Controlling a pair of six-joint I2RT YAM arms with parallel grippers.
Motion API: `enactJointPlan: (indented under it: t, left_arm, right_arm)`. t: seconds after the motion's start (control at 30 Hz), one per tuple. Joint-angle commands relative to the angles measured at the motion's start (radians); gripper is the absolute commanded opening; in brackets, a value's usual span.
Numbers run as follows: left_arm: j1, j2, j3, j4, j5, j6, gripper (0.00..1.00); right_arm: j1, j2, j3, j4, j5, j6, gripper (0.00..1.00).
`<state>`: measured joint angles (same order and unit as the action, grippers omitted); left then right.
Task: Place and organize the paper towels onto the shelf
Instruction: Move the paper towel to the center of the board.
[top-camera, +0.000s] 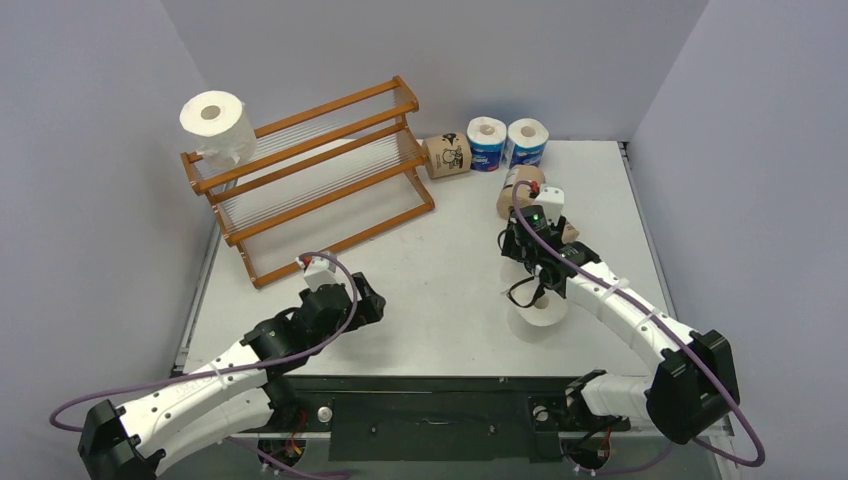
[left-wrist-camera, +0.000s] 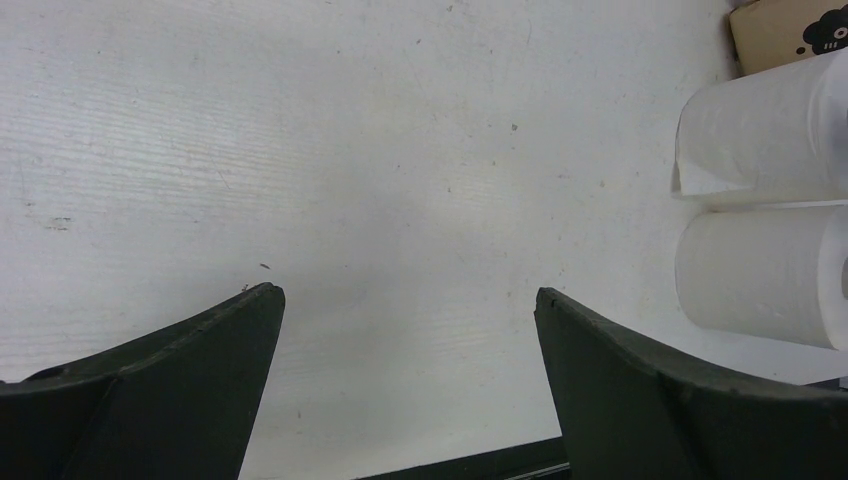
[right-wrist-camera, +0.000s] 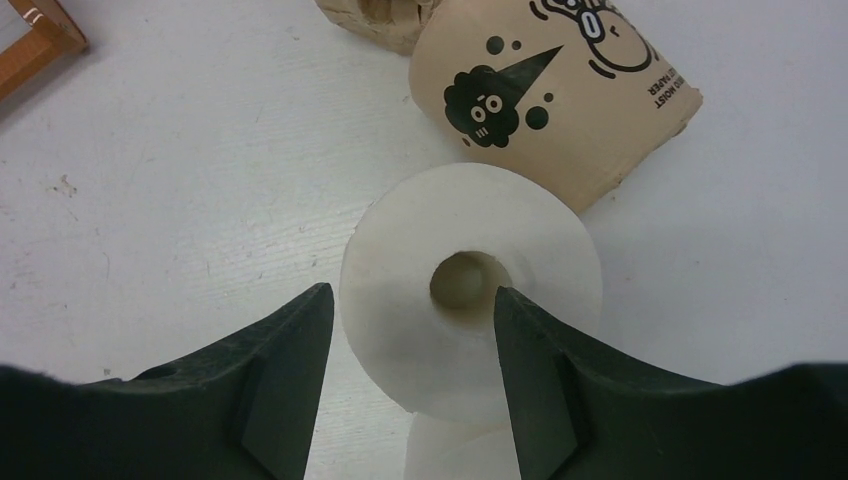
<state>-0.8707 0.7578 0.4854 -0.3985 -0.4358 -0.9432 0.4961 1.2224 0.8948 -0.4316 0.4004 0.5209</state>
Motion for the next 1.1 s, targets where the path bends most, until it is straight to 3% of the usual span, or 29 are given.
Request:
enactJointPlan:
  t: [0.0, 0.73, 1.07]
  left_arm:
    - [-0.004, -0.048, -0.020, -0.010, 0.004, -0.029, 0.97]
    - [-0.004, -0.057, -0.011, -0.032, -0.018, -0.036, 0.96]
    - [-0.003, -0.089, 0.026, -0.061, -0.037, 0.011, 0.96]
  right_arm:
    - [0.019, 0.047, 0.053, 0.006, 0.006, -0.038, 0.56]
    - [0.059, 0.206, 0.080, -0.023, -0.008, -0.080, 0.46]
    - [0.176, 0.165, 0.102, -0.053, 0.026, -0.077, 0.32]
